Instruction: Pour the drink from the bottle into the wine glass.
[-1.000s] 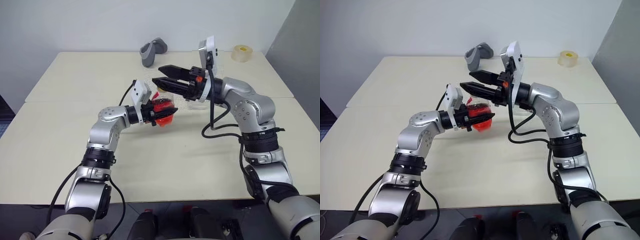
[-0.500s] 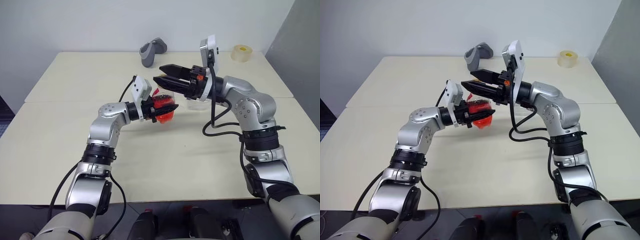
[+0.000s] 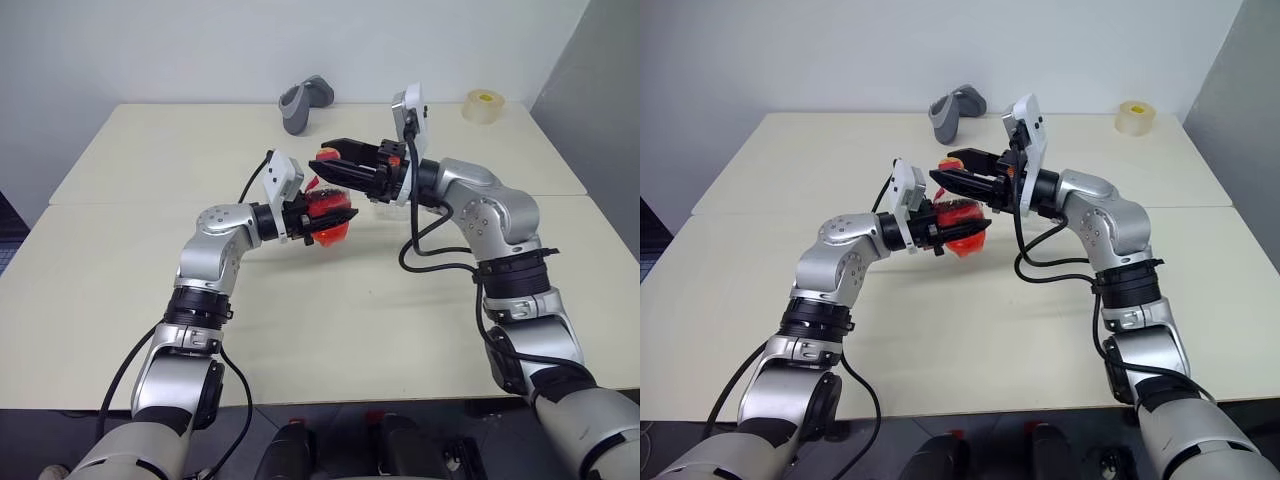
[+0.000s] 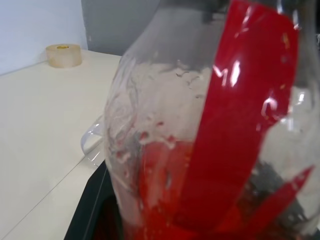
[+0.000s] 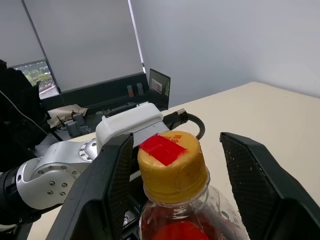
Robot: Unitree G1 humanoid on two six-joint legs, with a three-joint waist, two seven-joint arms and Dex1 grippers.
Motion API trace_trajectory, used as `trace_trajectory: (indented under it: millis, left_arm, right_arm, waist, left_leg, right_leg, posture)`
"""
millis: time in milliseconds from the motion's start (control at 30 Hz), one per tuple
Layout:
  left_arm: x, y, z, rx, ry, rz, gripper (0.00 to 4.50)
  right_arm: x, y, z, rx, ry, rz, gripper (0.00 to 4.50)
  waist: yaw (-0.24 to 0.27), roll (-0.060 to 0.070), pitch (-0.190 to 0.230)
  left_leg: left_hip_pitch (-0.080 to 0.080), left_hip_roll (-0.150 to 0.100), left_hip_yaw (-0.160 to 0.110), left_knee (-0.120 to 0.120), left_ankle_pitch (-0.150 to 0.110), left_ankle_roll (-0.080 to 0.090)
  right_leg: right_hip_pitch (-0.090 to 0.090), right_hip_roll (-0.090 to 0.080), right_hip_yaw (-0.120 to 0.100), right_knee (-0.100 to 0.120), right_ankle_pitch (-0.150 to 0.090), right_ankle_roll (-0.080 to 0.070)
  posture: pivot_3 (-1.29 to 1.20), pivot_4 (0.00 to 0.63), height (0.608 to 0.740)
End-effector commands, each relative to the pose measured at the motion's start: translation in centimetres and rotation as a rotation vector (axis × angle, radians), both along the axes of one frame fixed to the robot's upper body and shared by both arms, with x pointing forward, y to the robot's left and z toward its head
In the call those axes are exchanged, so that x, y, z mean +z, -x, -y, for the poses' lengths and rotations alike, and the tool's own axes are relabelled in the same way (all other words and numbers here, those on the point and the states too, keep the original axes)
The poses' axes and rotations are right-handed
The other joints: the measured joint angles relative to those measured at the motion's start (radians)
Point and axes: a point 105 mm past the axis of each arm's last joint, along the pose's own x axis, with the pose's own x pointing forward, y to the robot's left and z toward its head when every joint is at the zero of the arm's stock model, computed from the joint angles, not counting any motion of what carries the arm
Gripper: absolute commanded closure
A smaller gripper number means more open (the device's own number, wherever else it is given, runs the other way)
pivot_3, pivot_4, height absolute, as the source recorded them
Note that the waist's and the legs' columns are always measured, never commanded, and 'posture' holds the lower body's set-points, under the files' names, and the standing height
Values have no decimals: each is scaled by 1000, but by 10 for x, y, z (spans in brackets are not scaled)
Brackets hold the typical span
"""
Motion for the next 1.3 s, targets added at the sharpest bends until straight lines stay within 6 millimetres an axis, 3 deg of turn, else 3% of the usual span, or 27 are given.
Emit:
trace_trajectory:
  millis: [33,167,300,367,567,800,1033,1133,1300]
  left_arm:
    - [19,2,2,-16,12,78,2579]
    - [19,1,3,-17,11,74,2579]
    - [18,1,3,-17,8,72,2613]
    - [19,1,3,-16,9,71,2659]
    - [19,2,2,-18,11,72,2686]
    - [31,38,7,-132,-7,114,2765]
    - [34,105,3,-293,-49,53,2879]
    - [35,116,2,-296,-42,34,3007]
    - [40,116,1,-258,-21,34,3102]
  right_arm:
    - [20,5,-1,15,-14,83,1549]
    - [24,4,0,15,-35,80,1549]
    - [25,4,0,23,-37,79,2867]
    - [24,5,0,29,-36,80,3174]
    - [25,13,-5,57,-28,119,3174]
    - [31,47,-25,305,1,98,3174]
    - [32,82,-39,606,106,118,3174]
    - [35,88,-41,659,109,115,3174]
    - [37,85,-44,657,105,137,3174]
  waist:
    - [0,0,0]
    - [0,0,0]
    - [0,0,0]
    - [0,0,0]
    - [0,0,0]
    - [-7,0,0]
    - [-23,1,1]
    - [-21,1,1]
    - [-13,1,1]
  left_leg:
    - [0,0,0,0,0,0]
    - [0,0,0,0,0,0]
    - [0,0,1,0,0,0]
    - [-1,0,1,0,0,0]
    - [-1,0,1,1,0,0]
    - [-1,0,1,1,0,0]
    - [0,0,0,-1,0,0]
    - [0,0,0,-1,0,0]
    - [-1,0,-1,2,0,0]
  right_leg:
    - [0,0,0,0,0,0]
    - [-1,0,0,0,0,0]
    - [-2,0,1,1,0,0]
    - [-2,0,1,1,0,0]
    - [-2,0,1,3,0,0]
    - [-3,0,1,3,0,0]
    - [-3,0,1,4,0,0]
    - [-3,0,0,3,0,0]
    - [-2,0,0,3,0,0]
  posture:
    - [0,150,740]
    - [0,150,740]
    - [0,150,740]
    - [0,150,740]
    - [0,150,740]
    - [0,150,740]
    - [0,150,740]
    - [0,150,740]
    - [0,150,740]
